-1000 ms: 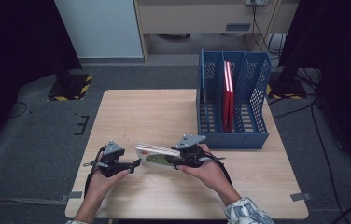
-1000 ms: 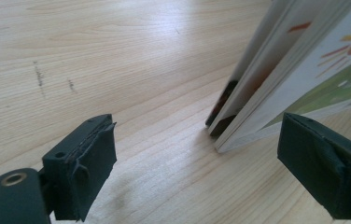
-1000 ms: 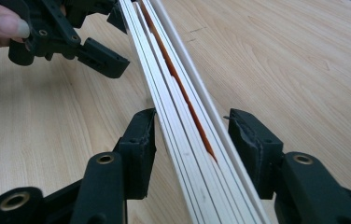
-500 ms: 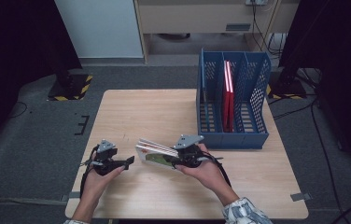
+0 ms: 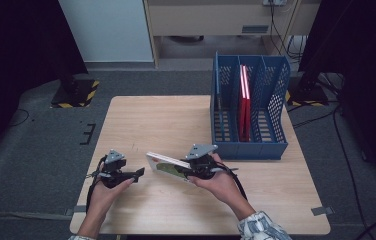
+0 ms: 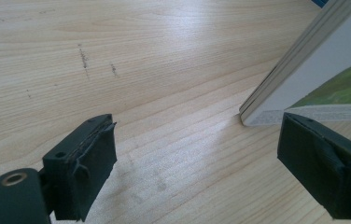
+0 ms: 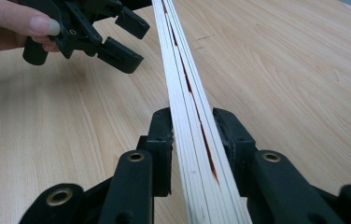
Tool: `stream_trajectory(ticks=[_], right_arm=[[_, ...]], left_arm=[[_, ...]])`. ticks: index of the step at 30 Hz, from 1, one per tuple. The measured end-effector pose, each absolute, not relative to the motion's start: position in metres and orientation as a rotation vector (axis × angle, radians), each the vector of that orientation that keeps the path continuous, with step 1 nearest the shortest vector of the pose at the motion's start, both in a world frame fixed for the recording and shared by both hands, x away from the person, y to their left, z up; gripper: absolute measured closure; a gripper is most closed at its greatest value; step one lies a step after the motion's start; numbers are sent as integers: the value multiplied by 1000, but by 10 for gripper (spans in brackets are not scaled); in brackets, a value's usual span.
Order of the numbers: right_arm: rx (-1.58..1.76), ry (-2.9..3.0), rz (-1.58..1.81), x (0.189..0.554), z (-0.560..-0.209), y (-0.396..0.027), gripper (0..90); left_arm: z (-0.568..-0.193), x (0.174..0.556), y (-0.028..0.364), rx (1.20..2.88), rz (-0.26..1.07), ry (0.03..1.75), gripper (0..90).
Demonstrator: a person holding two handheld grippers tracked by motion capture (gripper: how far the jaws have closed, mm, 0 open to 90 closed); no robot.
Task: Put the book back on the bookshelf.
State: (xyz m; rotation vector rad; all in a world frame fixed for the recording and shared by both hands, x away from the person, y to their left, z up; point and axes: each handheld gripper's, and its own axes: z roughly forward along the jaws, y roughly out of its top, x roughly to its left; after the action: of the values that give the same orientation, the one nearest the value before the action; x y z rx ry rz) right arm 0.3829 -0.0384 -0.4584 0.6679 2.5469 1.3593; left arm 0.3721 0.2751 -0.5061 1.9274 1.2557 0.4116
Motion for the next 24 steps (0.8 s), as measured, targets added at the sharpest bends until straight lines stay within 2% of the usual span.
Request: stream_trajectory(ticks=[13, 24], right_arm=[[672, 2543, 1351, 383, -459, -40, 693], [677, 2543, 1342, 383, -460, -44, 746]], left_arm=[[-507, 372, 275, 1934, 415, 1259, 109], [-507, 372, 276, 1936, 414, 1261, 109]])
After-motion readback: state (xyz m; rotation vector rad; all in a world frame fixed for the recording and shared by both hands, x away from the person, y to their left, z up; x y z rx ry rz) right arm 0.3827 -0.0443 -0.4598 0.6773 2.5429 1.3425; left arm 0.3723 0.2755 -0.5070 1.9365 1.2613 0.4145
